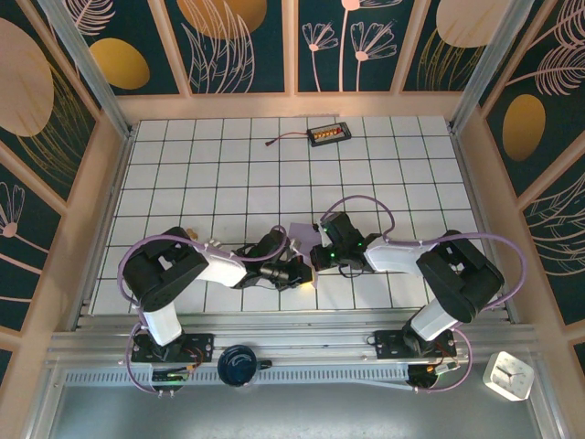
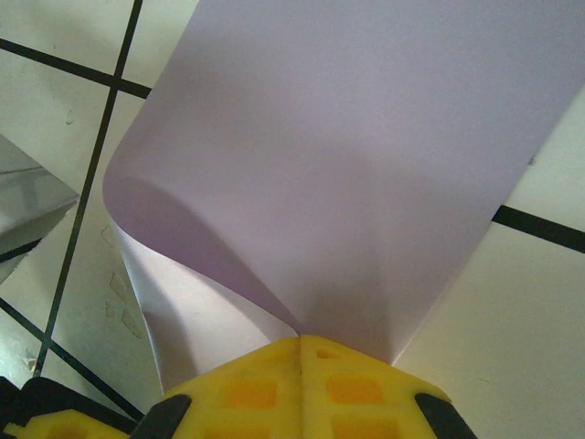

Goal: Fold a paper plane with a square sheet of paper (pick it up from the middle)
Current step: Third fold the triangle at the center of the table.

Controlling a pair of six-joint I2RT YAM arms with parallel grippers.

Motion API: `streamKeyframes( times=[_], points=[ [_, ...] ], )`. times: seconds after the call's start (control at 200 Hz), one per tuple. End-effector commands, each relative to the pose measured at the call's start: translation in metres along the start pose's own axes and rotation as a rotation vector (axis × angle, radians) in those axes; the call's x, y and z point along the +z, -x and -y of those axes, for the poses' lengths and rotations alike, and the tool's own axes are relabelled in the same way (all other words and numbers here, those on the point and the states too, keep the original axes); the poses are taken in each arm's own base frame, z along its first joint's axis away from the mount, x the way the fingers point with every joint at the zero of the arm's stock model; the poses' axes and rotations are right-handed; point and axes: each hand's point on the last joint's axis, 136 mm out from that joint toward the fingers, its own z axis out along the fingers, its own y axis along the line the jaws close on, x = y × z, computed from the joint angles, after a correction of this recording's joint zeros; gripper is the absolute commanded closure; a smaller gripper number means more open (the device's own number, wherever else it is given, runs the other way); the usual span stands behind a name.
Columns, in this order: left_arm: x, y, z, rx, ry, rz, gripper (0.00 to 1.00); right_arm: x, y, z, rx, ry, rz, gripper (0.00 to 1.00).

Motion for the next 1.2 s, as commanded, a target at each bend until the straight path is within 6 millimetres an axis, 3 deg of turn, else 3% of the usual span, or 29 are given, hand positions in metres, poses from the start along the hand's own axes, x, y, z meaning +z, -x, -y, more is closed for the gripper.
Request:
streamKeyframes(
  times=[0.0, 0.315, 0.485, 0.515, 0.626, 0.721, 0.841, 0.911, 1.051, 1.091, 1.116, 1.196],
  points=[
    [0.004, -0.003, -0.003, 0.004, 0.027, -0.014, 1.0, 0.01, -0.047, 0.026, 0.034, -0.086, -0.159, 1.0],
    [0.002, 0.002, 0.015, 0.003, -0.034, 0.004, 1.0, 0.009, -0.043, 0.023, 0.034, -0.078, -0.15, 1.0],
    [-0.014, 0.007, 0.019, 0.008, -0.057, 0.032, 0.95, 0.006, -0.036, 0.018, 0.021, -0.069, -0.137, 1.0],
    [-0.025, 0.011, 0.025, 0.015, -0.077, 0.055, 0.95, 0.005, -0.036, 0.018, 0.019, -0.067, -0.137, 1.0],
    [-0.051, 0.036, 0.015, -0.004, -0.067, 0.145, 0.96, 0.005, -0.038, 0.018, 0.02, -0.063, -0.139, 1.0],
    [-0.062, 0.065, 0.008, 0.004, -0.025, 0.205, 0.98, 0.006, -0.038, 0.018, 0.024, -0.061, -0.135, 1.0],
    [-0.053, 0.095, 0.015, 0.03, -0.024, 0.216, 1.0, 0.006, -0.038, 0.019, 0.028, -0.062, -0.135, 1.0],
    [-0.035, 0.105, 0.008, 0.051, 0.025, 0.181, 1.0, 0.006, -0.036, 0.017, 0.027, -0.057, -0.133, 1.0],
    [-0.015, 0.119, -0.002, 0.083, 0.095, 0.142, 1.0, 0.005, -0.028, 0.013, 0.011, -0.052, -0.124, 1.0],
    [-0.011, 0.118, -0.011, 0.094, 0.137, 0.123, 1.0, 0.004, -0.025, 0.011, 0.005, -0.049, -0.119, 1.0],
    [-0.01, 0.124, -0.004, 0.114, 0.136, 0.125, 1.0, 0.003, -0.023, 0.01, 0.002, -0.047, -0.118, 1.0],
    [-0.006, 0.126, -0.013, 0.131, 0.182, 0.105, 1.0, 0.001, -0.016, 0.006, -0.011, -0.04, -0.106, 1.0]
  ],
)
